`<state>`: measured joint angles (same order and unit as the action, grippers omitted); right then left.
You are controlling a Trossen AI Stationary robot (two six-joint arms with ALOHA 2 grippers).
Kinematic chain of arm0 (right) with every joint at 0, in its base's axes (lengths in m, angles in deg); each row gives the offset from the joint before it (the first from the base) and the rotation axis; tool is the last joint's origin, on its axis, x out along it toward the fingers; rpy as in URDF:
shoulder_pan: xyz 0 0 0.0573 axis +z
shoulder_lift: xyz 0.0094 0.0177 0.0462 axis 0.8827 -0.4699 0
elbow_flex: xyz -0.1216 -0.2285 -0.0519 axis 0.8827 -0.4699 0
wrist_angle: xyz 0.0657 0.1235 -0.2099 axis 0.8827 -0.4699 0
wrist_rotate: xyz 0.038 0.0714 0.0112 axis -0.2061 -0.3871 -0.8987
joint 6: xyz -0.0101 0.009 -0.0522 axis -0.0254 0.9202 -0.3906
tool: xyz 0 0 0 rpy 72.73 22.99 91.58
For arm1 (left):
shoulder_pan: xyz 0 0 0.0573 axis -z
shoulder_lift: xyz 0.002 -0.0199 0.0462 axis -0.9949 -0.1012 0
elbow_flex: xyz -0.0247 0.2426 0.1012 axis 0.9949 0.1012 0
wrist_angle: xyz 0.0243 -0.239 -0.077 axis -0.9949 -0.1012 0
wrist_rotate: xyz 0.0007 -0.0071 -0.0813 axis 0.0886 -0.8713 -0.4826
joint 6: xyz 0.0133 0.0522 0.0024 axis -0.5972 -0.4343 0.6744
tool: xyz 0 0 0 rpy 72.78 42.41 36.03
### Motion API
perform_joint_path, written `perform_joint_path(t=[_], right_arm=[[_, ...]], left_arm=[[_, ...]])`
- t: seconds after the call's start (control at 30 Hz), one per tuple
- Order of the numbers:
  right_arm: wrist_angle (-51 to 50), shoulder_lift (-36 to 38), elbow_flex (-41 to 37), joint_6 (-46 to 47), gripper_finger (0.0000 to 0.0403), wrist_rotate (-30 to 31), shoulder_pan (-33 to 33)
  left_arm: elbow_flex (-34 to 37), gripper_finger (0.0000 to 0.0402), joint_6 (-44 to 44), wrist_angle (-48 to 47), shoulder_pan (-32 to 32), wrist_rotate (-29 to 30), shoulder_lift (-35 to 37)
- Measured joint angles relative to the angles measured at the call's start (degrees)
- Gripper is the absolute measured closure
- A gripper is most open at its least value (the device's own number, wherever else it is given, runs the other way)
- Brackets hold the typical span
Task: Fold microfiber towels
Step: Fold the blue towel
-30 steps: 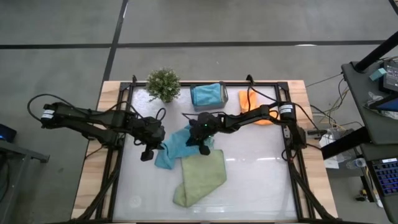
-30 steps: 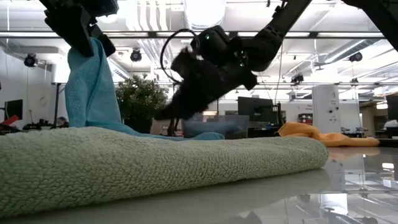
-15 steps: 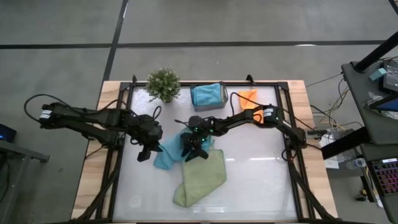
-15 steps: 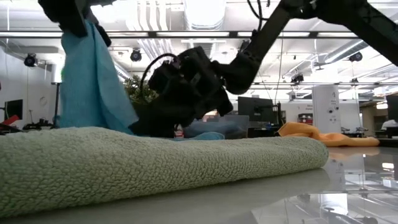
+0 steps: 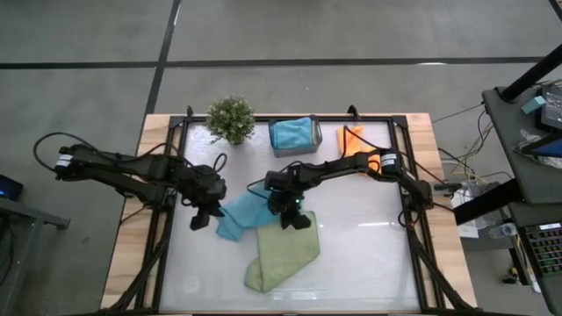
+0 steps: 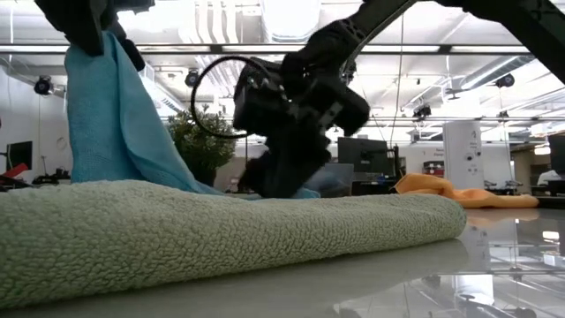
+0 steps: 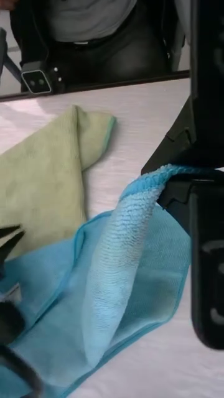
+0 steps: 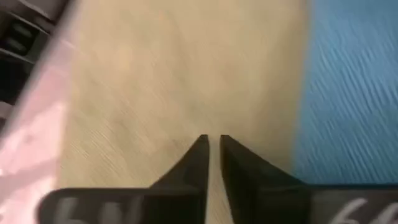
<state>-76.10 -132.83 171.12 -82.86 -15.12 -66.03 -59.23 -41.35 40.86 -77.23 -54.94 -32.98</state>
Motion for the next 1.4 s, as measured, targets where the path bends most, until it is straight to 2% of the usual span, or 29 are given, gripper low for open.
perform_joint_path(t=[0.17,0.27,0.4,0.57,0.73,0.87,1.03,1.23,1.4], right_arm=[[-8.4,2.6,-0.2,-0.1,0.0393,4.8,0.0],[-9.3,4.6,-1.4,1.4,0.0394,7.5,0.1],[-8.8,7.5,-3.3,3.4,0.0394,14.3,0.3],[-1.1,12.3,-8.1,5.1,0.0394,21.8,0.4],[14.0,14.8,-13.6,7.6,0.0388,22.7,0.2],[19.4,13.4,-15.3,6.5,0.0356,22.8,-0.4],[23.3,10.1,-14.4,8.5,0.0285,22.9,-2.0],[23.7,6.9,-12.9,8.6,0.0204,23.3,-3.6],[24.0,6.2,-13.2,8.1,0.0167,23.1,-3.9]], left_arm=[[0.5,0.0402,2.0,0.4,0.2,0.2,-1.2],[2.0,0.0402,4.1,3.0,1.1,0.4,-2.3],[4.8,0.0402,6.9,8.2,4.2,0.4,-3.7],[7.5,0.0402,10.1,13.4,8.2,1.3,-5.8],[8.6,0.0402,11.0,16.0,9.7,2.1,-8.6],[8.6,0.0402,11.5,16.1,9.7,2.2,-10.0],[8.6,0.0402,11.2,16.0,9.7,2.2,-10.6],[8.6,0.0402,11.1,16.1,9.7,2.1,-10.1],[8.6,0.0402,8.6,16.0,9.7,2.1,-10.1]])
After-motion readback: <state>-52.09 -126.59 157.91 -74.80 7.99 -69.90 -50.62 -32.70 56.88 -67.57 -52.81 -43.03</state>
